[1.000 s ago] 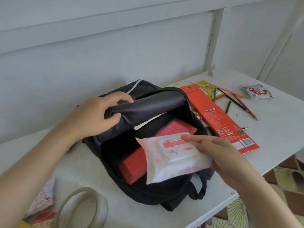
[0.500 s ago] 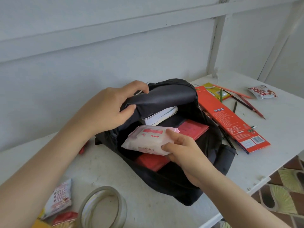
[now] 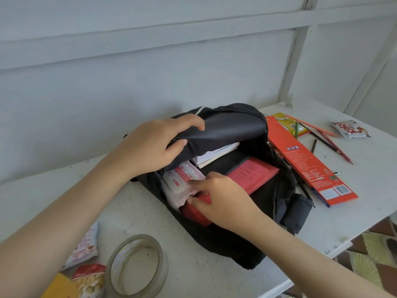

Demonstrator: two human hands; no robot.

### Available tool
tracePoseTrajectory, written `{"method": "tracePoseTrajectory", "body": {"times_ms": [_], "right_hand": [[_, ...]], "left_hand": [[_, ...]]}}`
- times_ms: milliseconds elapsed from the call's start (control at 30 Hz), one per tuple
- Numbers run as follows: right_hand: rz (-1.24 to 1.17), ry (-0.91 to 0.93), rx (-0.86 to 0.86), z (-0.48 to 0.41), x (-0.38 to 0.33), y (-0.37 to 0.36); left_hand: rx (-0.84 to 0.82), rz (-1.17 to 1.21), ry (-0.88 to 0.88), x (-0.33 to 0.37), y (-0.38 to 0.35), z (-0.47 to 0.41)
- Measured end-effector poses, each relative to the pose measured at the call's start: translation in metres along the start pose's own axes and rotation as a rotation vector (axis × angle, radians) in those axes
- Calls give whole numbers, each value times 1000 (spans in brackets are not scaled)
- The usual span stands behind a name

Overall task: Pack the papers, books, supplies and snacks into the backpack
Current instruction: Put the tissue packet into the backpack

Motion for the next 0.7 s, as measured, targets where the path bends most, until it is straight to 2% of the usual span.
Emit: {"method": "tracePoseTrajectory", "body": {"times_ms": [200, 400, 567, 700], "right_hand": [[114, -24, -36, -35, 3, -25], [196, -47, 21, -61, 4, -43], [144, -40, -12, -51, 4, -43], [45, 101, 32, -19, -20, -22]], "left_hand": [[41, -4, 23, 1, 7, 0], [54, 10, 49, 1, 10, 3], [107, 26, 76, -15, 6, 6], [169, -25, 42, -35, -1, 17]]}}
Point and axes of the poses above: each hand's wrist, its own z-axis away from the middle knuckle, its own y-axis out of the back of the hand, x = y × z, the point moved 9 cm from there along -z, towards the middle knuckle, and after that the axes turned 11 degrees about z, right-handed, at the moved point
